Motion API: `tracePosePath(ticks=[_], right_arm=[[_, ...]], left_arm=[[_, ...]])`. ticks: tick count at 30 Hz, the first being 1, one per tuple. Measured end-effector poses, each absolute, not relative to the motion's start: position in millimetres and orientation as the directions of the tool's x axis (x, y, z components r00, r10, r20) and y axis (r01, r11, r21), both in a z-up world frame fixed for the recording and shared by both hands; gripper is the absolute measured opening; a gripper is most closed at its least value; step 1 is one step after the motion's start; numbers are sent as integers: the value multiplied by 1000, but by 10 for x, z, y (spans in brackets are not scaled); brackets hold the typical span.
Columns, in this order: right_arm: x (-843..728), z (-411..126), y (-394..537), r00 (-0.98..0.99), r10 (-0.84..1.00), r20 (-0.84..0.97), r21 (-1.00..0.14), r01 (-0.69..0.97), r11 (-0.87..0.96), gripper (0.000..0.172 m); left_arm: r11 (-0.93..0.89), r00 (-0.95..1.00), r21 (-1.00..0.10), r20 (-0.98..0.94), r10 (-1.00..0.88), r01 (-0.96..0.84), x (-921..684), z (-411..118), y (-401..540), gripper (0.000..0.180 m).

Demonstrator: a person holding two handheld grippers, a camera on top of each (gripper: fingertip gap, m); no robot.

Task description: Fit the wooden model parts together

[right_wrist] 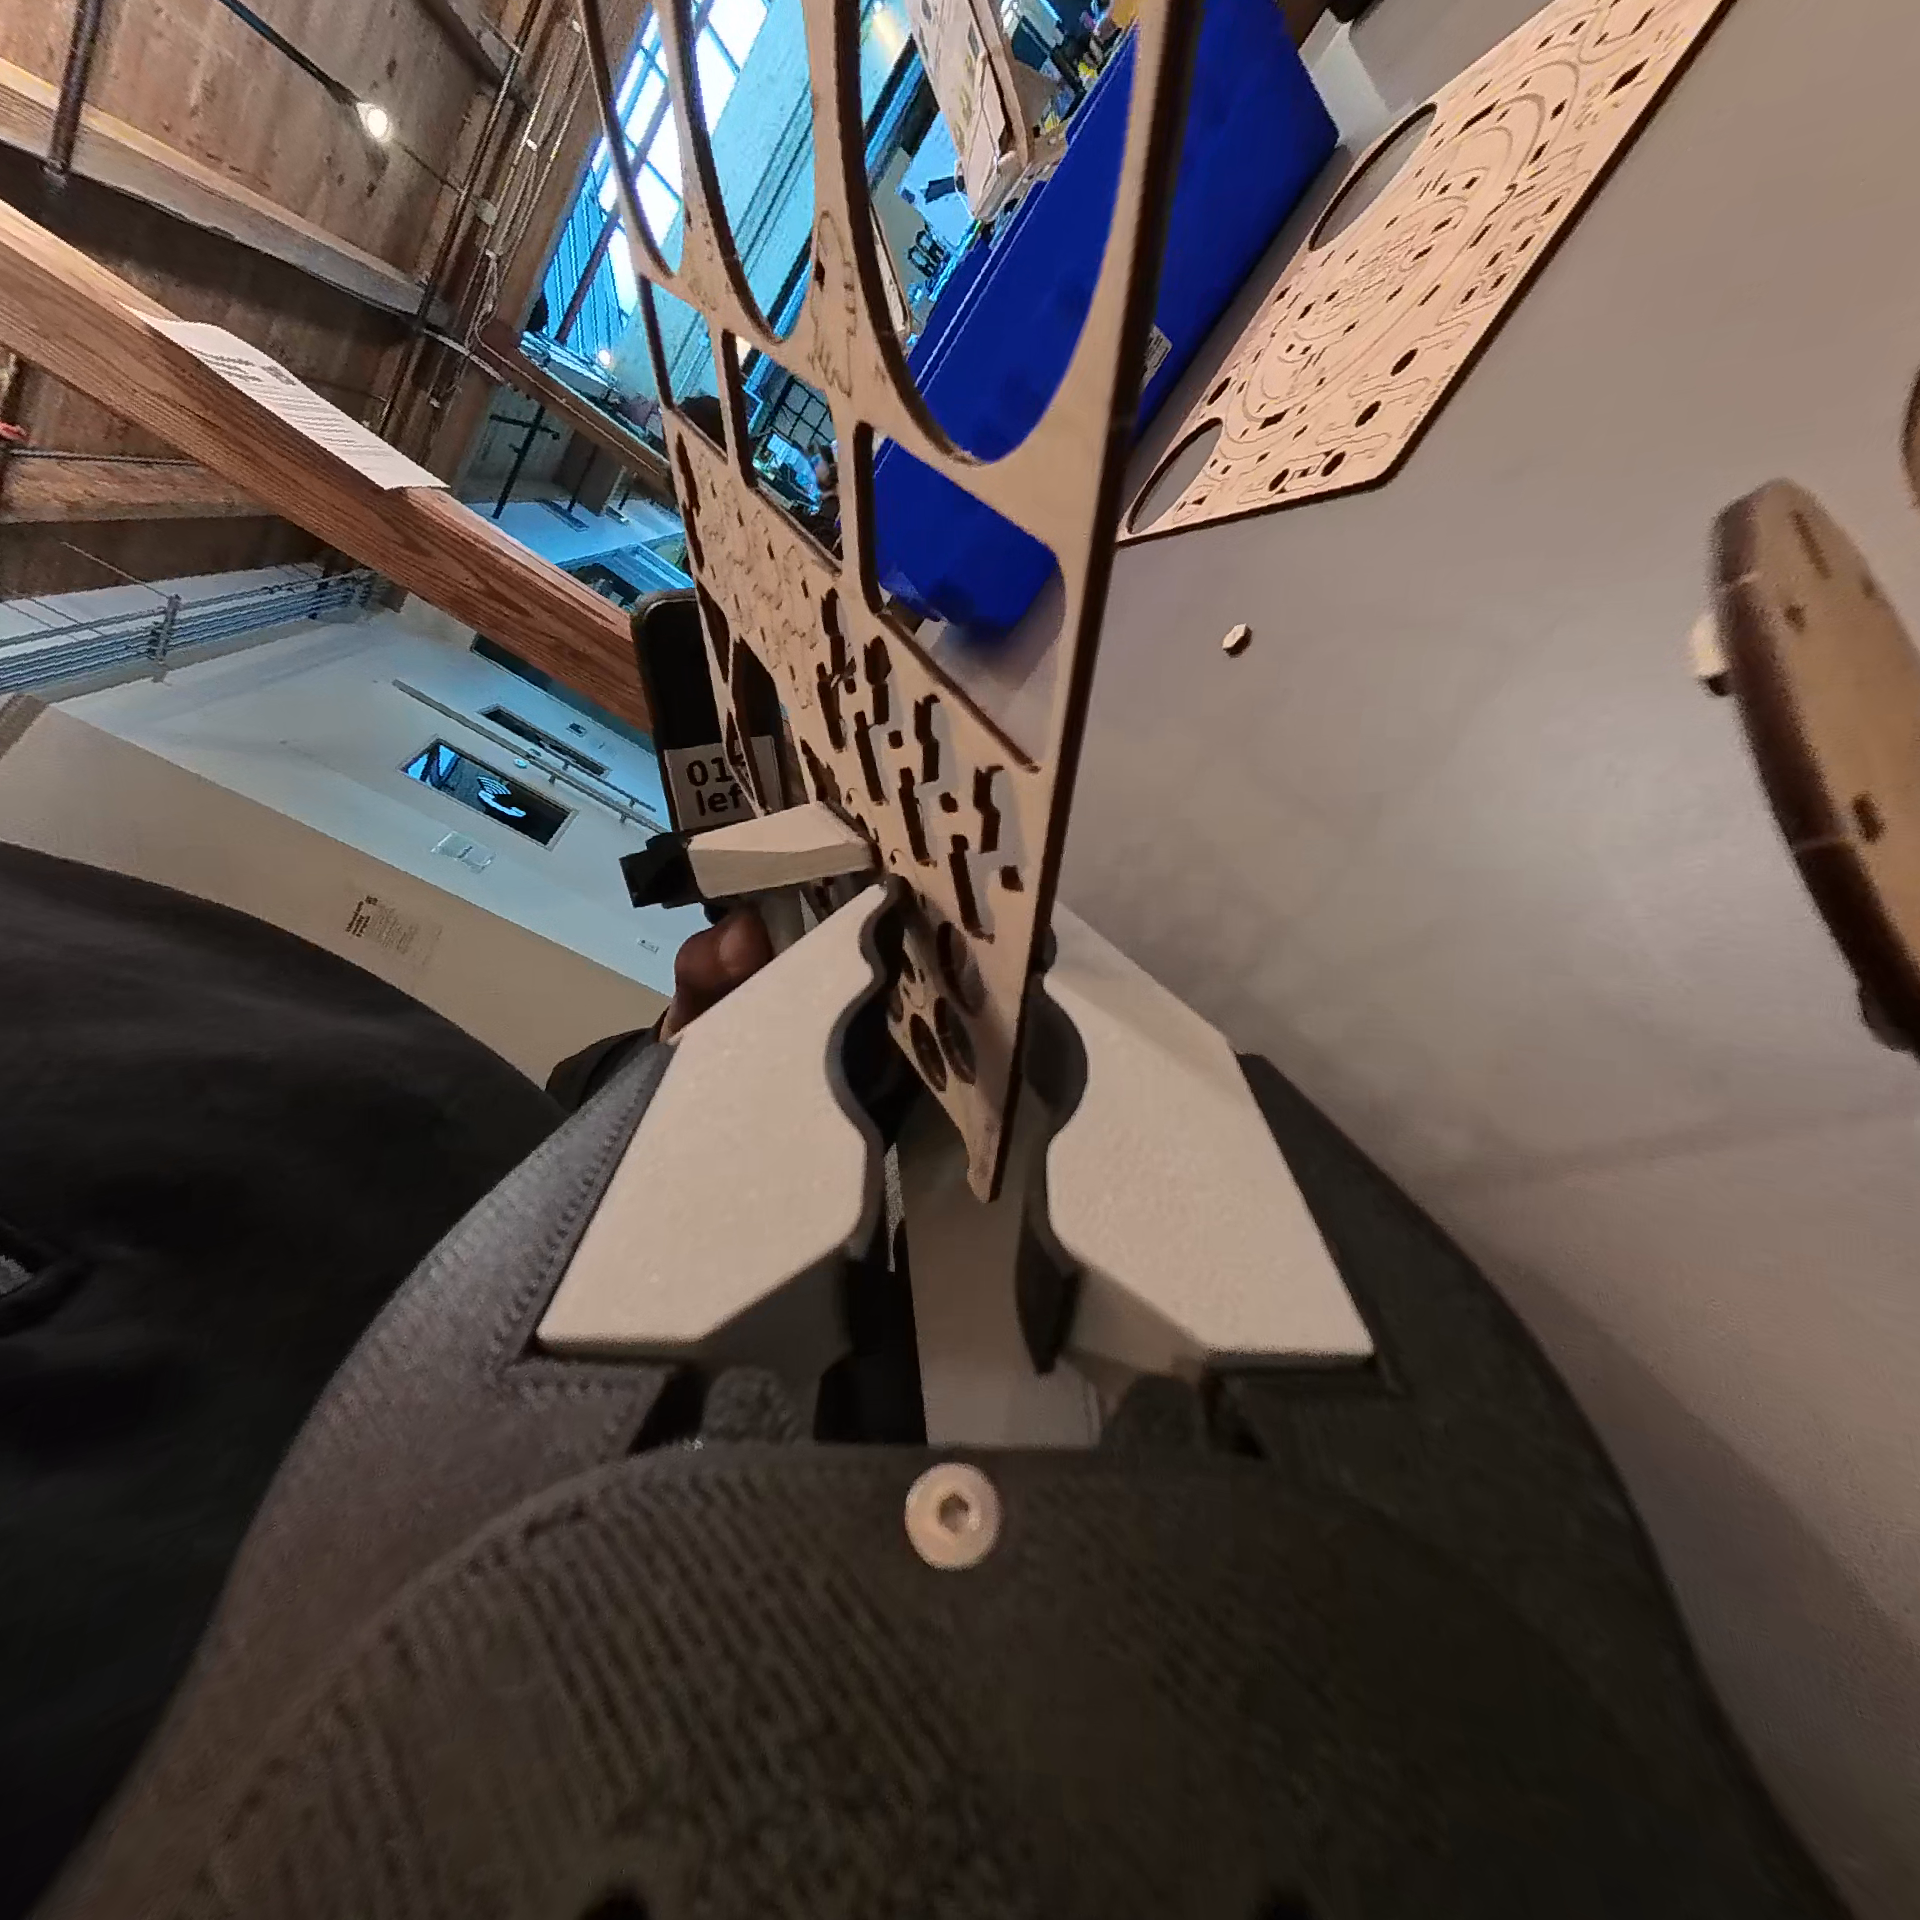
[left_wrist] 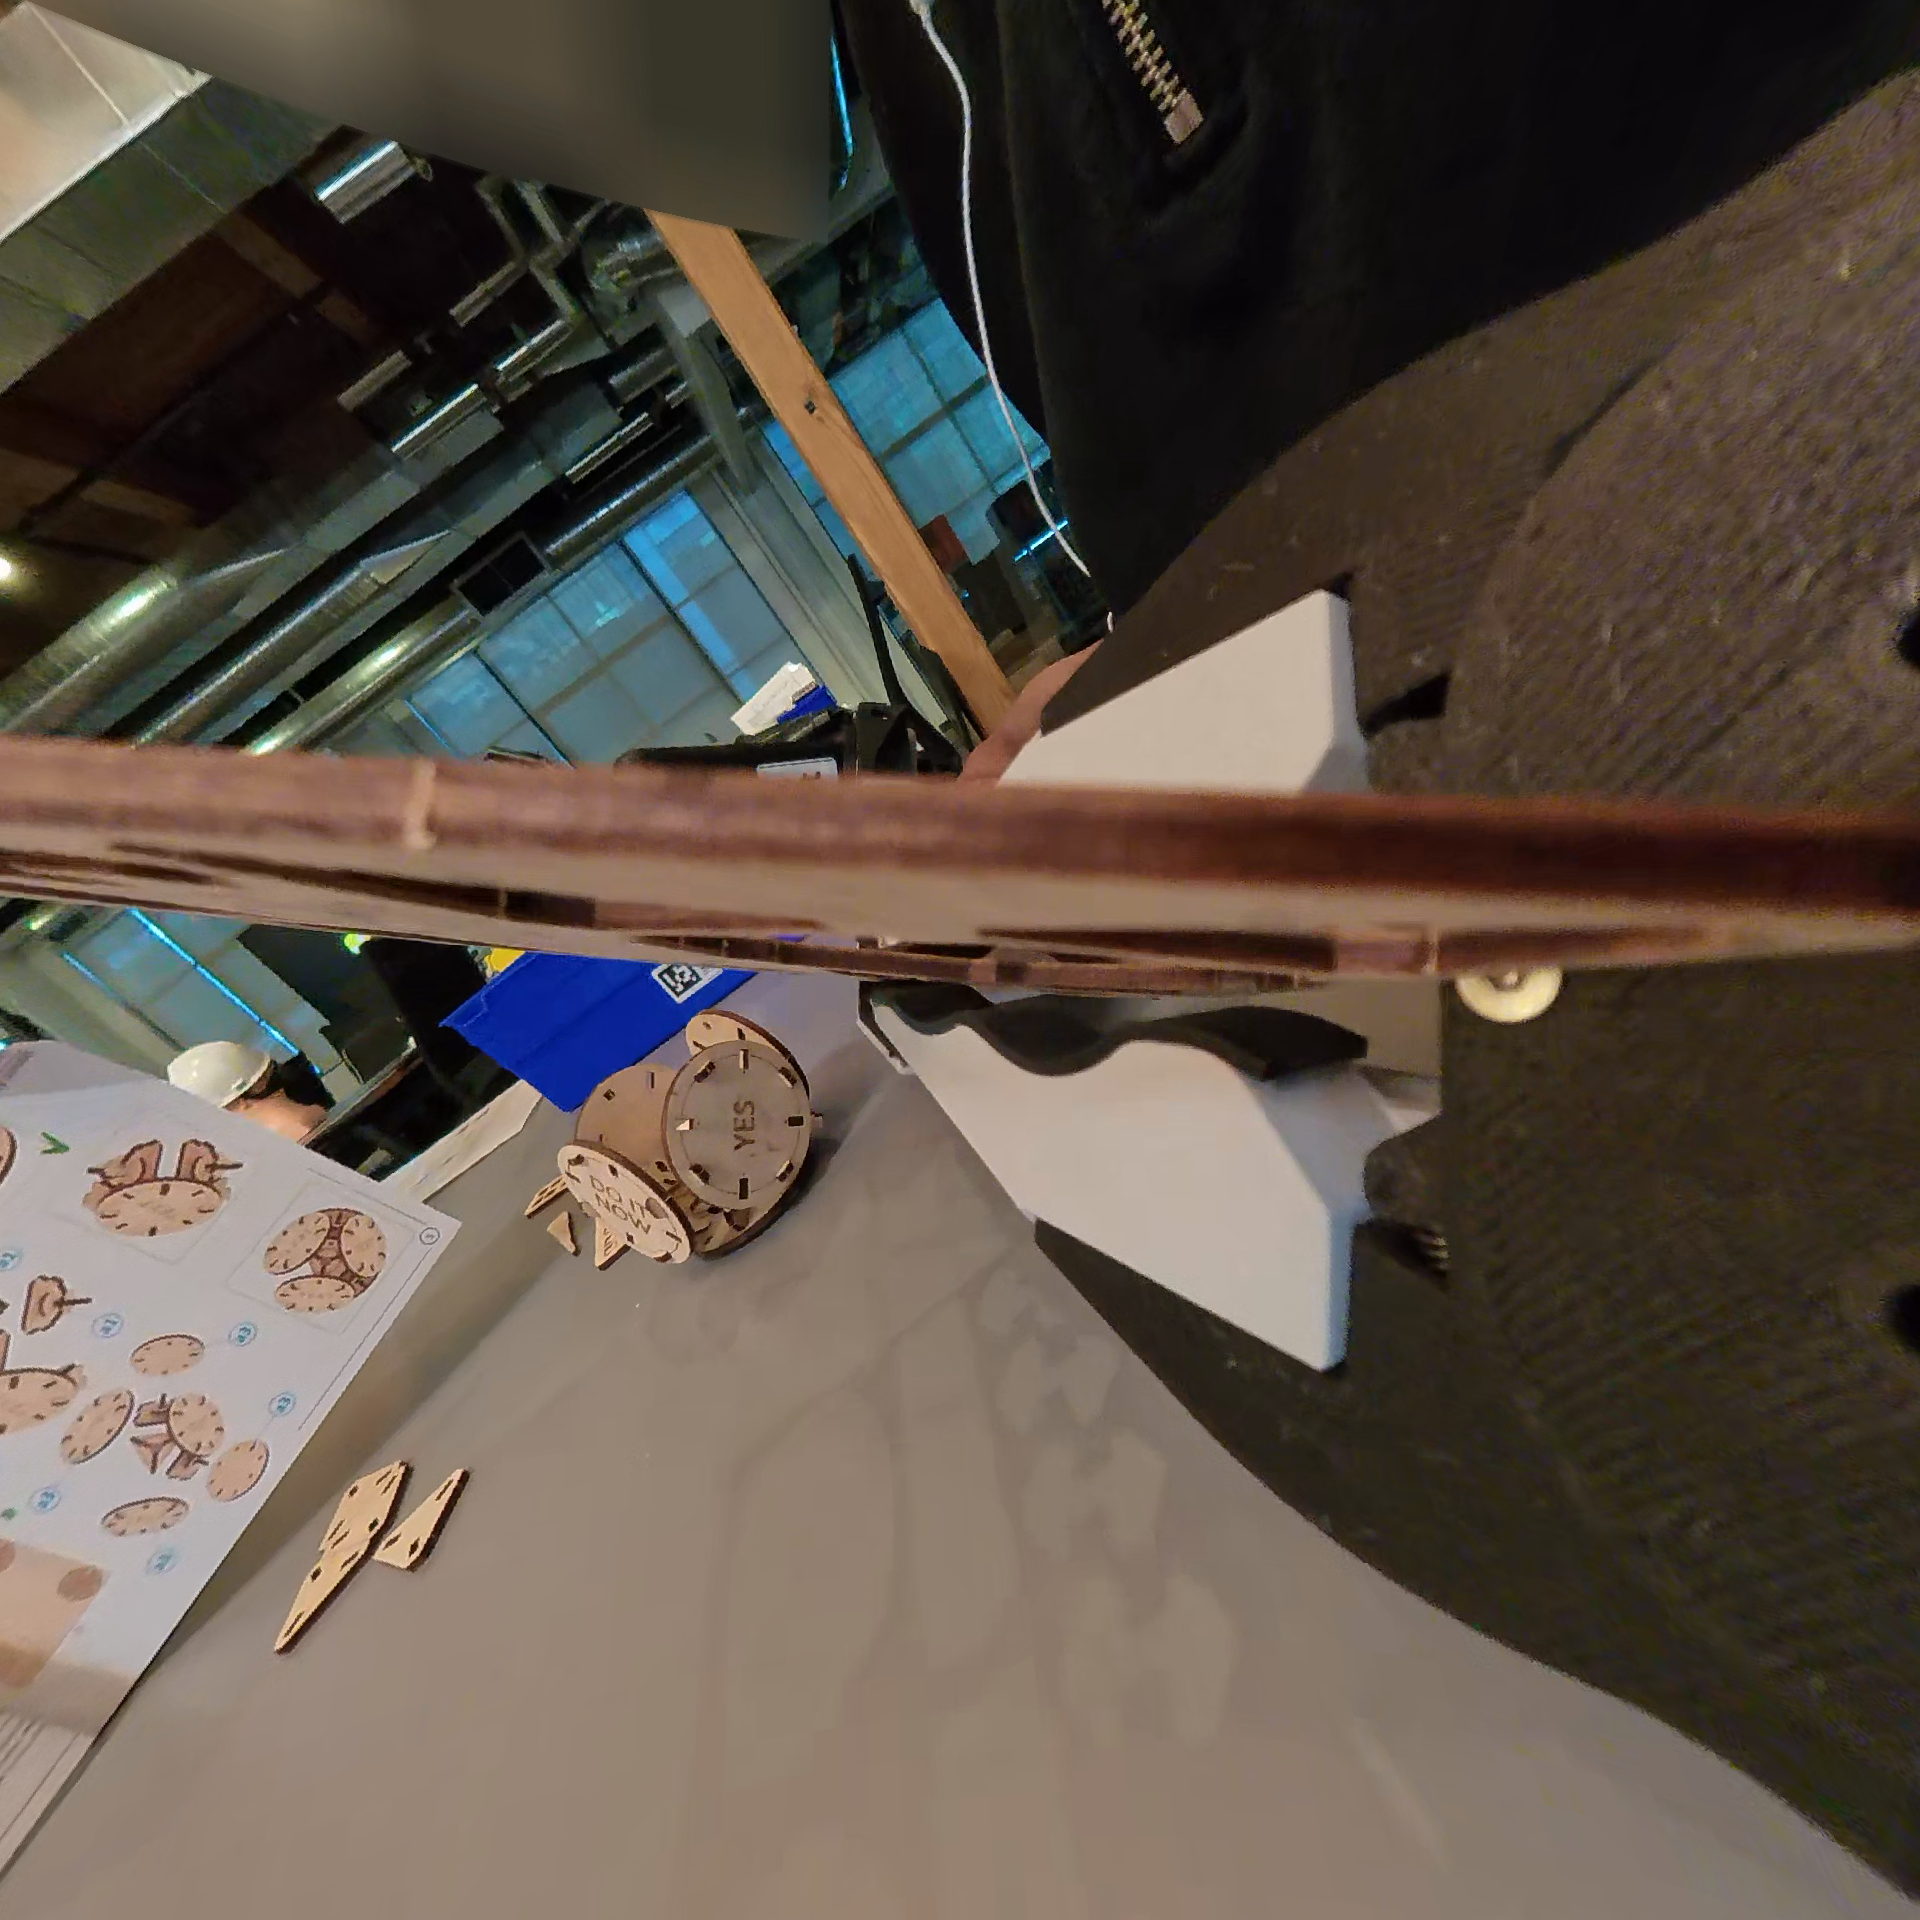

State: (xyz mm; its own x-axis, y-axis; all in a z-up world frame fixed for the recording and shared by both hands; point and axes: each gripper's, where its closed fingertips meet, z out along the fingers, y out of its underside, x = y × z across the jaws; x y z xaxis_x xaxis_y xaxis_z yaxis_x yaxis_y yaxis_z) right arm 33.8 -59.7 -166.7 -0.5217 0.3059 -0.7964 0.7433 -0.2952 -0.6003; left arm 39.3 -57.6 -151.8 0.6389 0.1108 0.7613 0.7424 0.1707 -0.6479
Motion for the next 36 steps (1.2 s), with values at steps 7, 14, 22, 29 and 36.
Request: tracePosePath(ticks=[7, 14, 22, 29, 36], right_arm=[[327, -1700, -598, -506, 315, -803, -589, 754, -291, 18], [291, -1745, -623, -476, 322, -818, -565, 769, -300, 18], [269, -1782, -641, -453, 333, -827, -548, 781, -300, 18], [269, -1809, -650, -437, 333, -836, -533, 792, -298, 19], [258, -1826, -656, -430, 341, -836, -530, 793, -301, 19]], left_arm=[[158, 607, -616, 788, 106, 772, 384, -1551, -578, 0], [155, 577, -590, 807, 123, 792, 349, -1595, -581, 4], [150, 570, -590, 807, 156, 793, 325, -1638, -579, 2], [149, 564, -587, 808, 170, 796, 315, -1661, -581, 3], [150, 563, -590, 805, 186, 793, 303, -1675, -584, 0]])
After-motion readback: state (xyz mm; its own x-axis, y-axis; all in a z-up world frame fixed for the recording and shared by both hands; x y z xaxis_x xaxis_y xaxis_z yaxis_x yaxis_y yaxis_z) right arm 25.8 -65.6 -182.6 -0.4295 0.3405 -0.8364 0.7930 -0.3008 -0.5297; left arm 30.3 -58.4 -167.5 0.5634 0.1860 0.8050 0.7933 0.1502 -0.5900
